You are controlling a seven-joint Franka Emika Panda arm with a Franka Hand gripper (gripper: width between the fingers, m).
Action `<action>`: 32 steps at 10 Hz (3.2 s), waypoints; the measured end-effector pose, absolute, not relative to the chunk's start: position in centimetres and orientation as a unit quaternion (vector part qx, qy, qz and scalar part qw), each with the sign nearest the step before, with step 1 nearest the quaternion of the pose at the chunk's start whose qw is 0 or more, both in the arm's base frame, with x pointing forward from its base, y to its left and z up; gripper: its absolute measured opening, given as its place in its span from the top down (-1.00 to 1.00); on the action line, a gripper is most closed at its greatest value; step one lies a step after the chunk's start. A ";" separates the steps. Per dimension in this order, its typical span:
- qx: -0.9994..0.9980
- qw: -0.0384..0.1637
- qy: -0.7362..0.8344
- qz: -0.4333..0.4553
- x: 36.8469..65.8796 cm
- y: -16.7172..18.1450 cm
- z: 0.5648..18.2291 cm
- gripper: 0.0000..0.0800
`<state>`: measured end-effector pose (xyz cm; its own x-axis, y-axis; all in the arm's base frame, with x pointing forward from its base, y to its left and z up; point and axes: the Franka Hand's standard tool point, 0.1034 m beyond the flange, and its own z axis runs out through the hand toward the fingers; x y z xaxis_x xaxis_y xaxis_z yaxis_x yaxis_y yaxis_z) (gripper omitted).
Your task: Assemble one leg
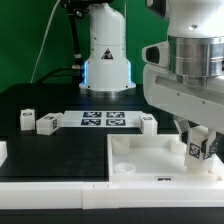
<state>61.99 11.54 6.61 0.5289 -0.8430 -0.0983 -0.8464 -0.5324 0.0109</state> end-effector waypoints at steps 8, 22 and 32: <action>-0.996 0.031 0.075 0.023 62.1 12.1 6.5 -0.62; -0.984 0.023 0.177 0.022 62.3 11.5 6.4 0.28; -0.921 -0.016 0.389 0.020 62.2 9.0 6.5 -0.61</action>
Offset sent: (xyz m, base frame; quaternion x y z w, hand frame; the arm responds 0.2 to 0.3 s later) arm -0.0059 0.0072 0.0062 0.0120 -0.0067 -0.1561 0.9876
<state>62.16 8.95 6.49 0.6969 -0.7168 -0.0244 -0.7155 -0.6971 0.0452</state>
